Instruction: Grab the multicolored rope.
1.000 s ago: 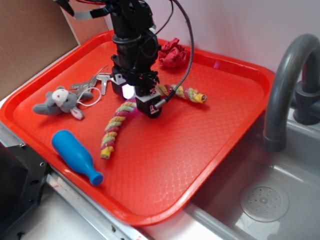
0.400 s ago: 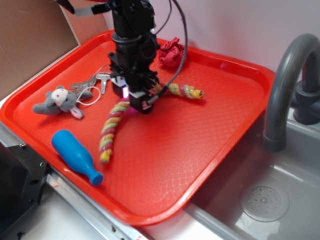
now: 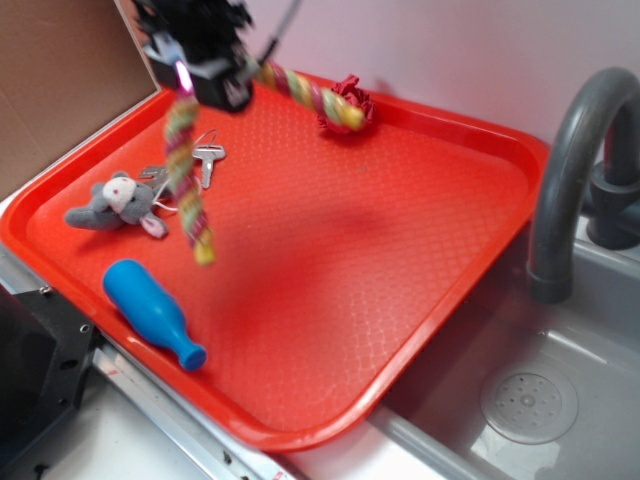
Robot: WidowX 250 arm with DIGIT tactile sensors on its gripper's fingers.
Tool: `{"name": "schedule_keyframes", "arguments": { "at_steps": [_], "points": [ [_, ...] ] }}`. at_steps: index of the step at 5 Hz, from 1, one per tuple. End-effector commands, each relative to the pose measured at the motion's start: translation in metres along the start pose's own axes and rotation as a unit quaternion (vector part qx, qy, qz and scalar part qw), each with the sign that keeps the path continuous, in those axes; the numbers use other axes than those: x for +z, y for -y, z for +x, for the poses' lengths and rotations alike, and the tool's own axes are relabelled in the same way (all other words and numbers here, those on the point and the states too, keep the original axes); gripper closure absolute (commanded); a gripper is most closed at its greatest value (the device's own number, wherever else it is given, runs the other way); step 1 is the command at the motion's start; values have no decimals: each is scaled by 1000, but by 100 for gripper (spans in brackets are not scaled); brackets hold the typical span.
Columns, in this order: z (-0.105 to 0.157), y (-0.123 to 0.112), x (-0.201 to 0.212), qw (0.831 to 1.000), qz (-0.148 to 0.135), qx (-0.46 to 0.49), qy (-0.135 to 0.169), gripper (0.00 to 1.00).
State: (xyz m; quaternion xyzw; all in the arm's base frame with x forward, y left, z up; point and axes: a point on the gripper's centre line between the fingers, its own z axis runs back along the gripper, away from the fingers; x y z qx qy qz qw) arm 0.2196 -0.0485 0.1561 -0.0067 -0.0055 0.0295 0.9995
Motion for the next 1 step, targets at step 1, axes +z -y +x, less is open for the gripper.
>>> {"name": "schedule_keyframes", "arguments": {
  "at_steps": [1],
  "points": [
    [-22, -4, 47, 998, 22, 49, 44, 100]
  ]
}}
